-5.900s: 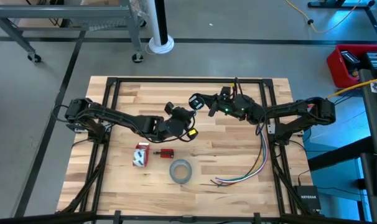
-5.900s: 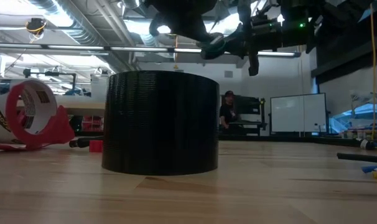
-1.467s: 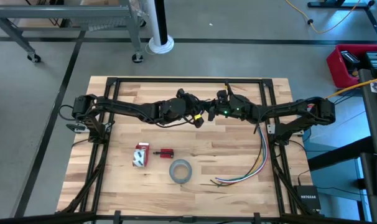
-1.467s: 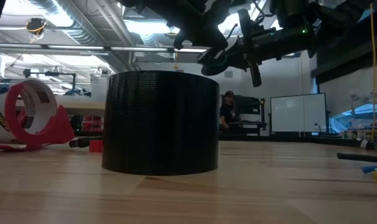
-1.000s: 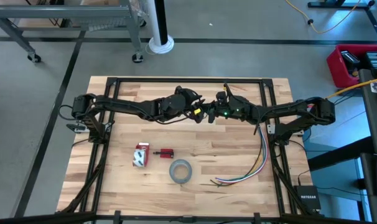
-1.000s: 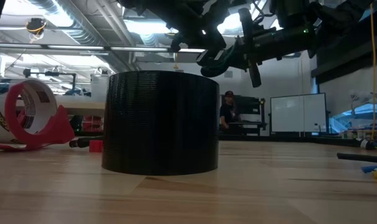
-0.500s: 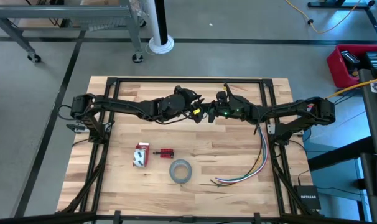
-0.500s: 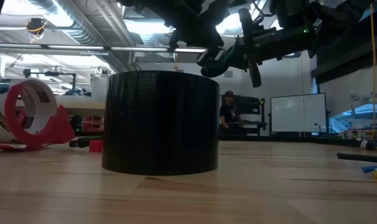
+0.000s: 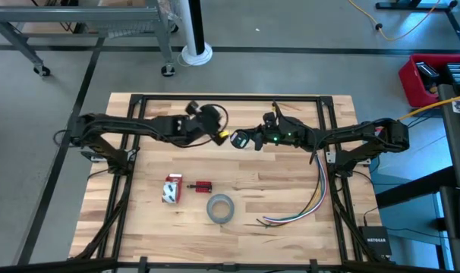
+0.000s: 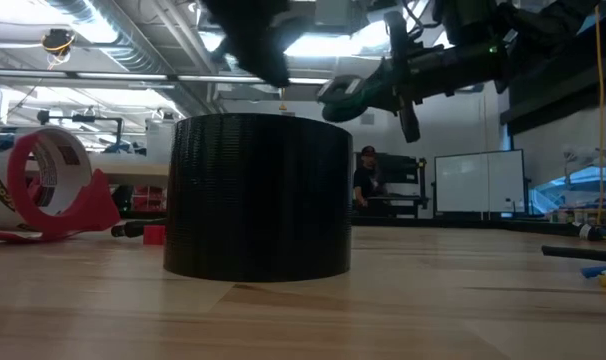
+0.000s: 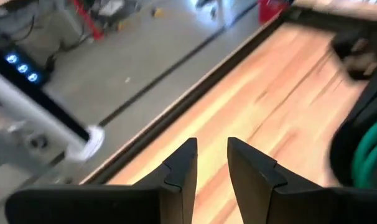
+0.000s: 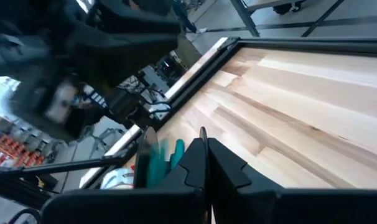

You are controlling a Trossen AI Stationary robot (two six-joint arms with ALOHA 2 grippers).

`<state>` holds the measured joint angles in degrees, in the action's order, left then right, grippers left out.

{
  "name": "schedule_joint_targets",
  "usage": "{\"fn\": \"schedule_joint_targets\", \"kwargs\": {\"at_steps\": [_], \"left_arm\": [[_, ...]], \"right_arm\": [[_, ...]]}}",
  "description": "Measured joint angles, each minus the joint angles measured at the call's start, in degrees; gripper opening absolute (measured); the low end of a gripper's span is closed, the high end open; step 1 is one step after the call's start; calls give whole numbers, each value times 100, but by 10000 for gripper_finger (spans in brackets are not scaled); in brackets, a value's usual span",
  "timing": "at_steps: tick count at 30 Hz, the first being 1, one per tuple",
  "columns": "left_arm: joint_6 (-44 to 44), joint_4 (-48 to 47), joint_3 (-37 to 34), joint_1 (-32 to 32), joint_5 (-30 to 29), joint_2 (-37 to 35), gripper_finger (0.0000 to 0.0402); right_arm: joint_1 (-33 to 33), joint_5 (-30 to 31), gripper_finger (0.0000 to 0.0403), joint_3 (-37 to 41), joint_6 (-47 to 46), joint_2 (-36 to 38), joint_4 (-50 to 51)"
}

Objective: Coil cords
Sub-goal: Coil the green wire onto the spool

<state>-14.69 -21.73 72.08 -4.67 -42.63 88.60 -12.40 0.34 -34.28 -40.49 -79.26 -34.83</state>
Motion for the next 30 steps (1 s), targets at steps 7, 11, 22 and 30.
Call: {"fn": "schedule_joint_targets", "kwargs": {"at_steps": [7, 11, 22, 30], "left_arm": [[-265, -1800, 0, 66, 18, -714, 81], [-318, -2557, 0, 179, 22, -1116, 81], [-2079, -5135, -91, 602, -1, -2453, 81], [-2702, -4702, -1255, 1314, 0, -3826, 81]], "right_arm": [[0, -48, 5, -2, -277, 2, -219], [0, -55, 5, -2, -417, 2, -220], [0, -57, 5, -2, -685, 2, -186], [0, -358, 5, 22, -1027, 2, 225]]}}
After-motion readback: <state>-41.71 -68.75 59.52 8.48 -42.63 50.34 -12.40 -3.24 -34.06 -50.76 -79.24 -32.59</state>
